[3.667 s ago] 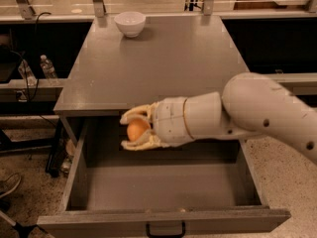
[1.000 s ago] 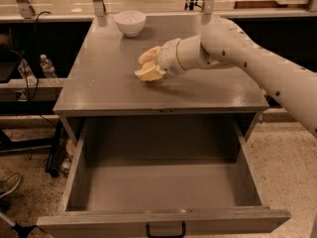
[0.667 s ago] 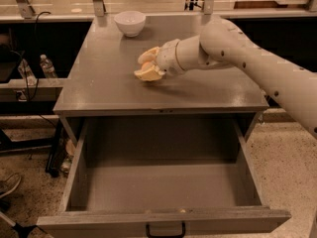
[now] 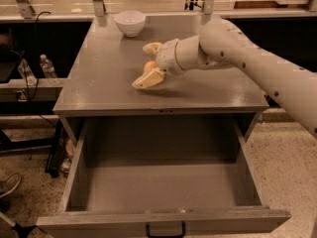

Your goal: Pick orange from top drawer and place on counter

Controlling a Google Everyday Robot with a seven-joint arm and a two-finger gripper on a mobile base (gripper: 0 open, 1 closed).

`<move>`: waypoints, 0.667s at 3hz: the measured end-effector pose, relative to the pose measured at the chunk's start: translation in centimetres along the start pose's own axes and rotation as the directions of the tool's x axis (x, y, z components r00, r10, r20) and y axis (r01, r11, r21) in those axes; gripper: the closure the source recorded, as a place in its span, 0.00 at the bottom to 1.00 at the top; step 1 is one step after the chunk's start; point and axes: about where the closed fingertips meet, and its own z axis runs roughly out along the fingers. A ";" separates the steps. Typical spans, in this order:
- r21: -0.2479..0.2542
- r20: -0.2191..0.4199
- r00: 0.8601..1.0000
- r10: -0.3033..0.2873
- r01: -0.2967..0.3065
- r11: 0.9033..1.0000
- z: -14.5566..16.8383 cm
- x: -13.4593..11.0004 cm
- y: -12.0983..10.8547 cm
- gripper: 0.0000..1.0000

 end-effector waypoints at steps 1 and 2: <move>0.013 0.001 1.000 -0.015 0.015 1.000 -0.2 -0.4 -0.3 0.00; 0.054 0.012 0.999 -0.030 0.029 0.998 -1.5 -1.3 -1.1 0.00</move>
Offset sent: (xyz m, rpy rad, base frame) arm 0.0036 -0.0155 0.0348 0.0199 -0.0887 -0.0416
